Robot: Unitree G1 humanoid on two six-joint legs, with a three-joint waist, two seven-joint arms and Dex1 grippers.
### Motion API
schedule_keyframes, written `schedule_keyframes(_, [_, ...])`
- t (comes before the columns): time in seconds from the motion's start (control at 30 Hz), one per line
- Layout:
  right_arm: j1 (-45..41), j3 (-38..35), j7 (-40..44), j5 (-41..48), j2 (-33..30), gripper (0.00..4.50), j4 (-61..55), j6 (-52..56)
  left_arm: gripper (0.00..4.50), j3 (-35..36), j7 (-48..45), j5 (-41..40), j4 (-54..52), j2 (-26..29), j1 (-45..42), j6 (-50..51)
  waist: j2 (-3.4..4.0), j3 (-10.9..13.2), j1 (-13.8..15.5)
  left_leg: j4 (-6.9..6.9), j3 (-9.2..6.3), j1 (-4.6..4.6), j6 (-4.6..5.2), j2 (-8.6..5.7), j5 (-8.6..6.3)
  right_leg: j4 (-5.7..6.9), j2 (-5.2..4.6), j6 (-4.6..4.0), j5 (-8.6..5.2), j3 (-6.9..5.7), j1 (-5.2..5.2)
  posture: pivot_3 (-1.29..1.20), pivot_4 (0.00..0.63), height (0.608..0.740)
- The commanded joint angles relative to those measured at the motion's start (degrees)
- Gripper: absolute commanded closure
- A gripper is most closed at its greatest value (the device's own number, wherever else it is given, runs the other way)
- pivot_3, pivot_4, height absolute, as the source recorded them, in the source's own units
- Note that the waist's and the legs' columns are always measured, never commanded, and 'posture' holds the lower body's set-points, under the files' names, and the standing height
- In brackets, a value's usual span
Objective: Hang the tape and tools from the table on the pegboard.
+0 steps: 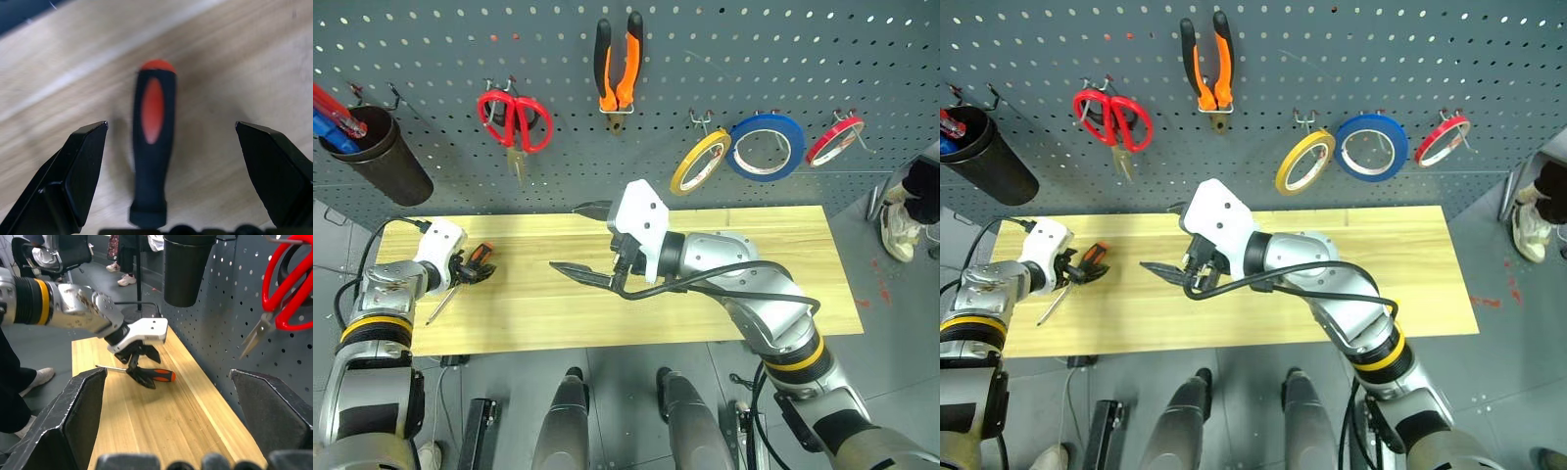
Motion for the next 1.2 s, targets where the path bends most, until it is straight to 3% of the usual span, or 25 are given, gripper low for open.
schedule_keyframes(0.03, [-1.22,-0.63,0.09,-0.08,0.78,0.0,-1.89,0.54,0.03,-1.33,1.01,2.56,3.63,0.5,-1.13,-2.23,0.0,0.0,-0.02,0.0,0.0,0.0,0.0,0.0,0.0,0.01,0.0,0.0,0.0,0.0,0.0,0.08,0.403,0.74])
schedule_keyframes(0.17, [-1.1,-0.69,0.12,-0.14,0.93,0.0,-2.15,1.09,0.03,-2.05,1.21,3.8,5.81,0.64,-2.05,-1.76,0.0,0.0,0.04,0.0,0.0,0.0,0.01,0.0,0.01,0.05,0.0,0.0,0.0,-0.02,0.0,0.07,0.41,0.74])
schedule_keyframes(0.27, [-0.84,-0.91,0.02,0.0,0.97,0.0,-2.5,1.61,0.81,-1.97,1.06,4.14,6.72,0.94,-2.32,-1.14,0.0,0.0,-0.04,0.0,0.0,0.0,0.02,0.0,0.01,0.05,0.0,0.0,0.0,-0.01,0.0,0.07,0.411,0.74])
schedule_keyframes(0.47, [-0.91,-1.22,0.08,-0.16,1.11,0.0,-2.19,1.59,3.63,-1.69,1.13,4.56,7.23,1.57,-2.54,-1.08,0.0,0.0,-0.09,0.0,0.0,0.01,0.02,0.0,0.01,0.05,0.0,0.0,0.0,-0.01,0.0,0.08,0.408,0.74])
schedule_keyframes(0.5, [-0.97,-1.28,0.11,-0.21,1.12,0.0,-2.06,1.5,3.83,-1.55,1.26,4.57,7.27,1.69,-2.61,-1.06,0.0,0.0,-0.08,0.0,0.0,0.01,0.02,0.0,0.01,0.05,0.0,0.0,0.0,-0.01,0.0,0.08,0.408,0.74])
schedule_keyframes(0.77, [0.59,-2.37,1.29,0.18,-0.54,0.0,-2.5,0.64,3.83,-1.82,-4.53,3.52,0.47,2.69,-0.08,1.43,0.0,0.0,-0.09,0.0,0.0,0.01,0.02,0.0,0.01,0.03,0.0,0.01,0.0,-0.01,0.0,0.09,0.396,0.74])
schedule_keyframes(0.97, [5.93,-7.04,2.69,3.63,-4.05,0.0,-7.57,1.66,3.83,2.93,-11.83,-5.47,-37.78,4.94,16.35,18.51,0.0,0.0,0.11,-0.09,0.0,-0.07,0.02,0.04,0.01,-0.01,-0.03,0.01,0.0,-0.02,0.0,0.11,0.383,0.74])
schedule_keyframes(1.2, [7.79,-15.36,2.51,13.55,-2.04,0.0,-11.22,2.59,3.83,13.98,-6.18,-16.21,-71.61,2.88,28.64,35.12,-0.01,0.01,0.16,-0.08,-0.01,-0.04,-0.01,0.14,0.03,-0.06,0.05,-0.03,0.02,-0.03,0.01,0.13,0.357,0.74])
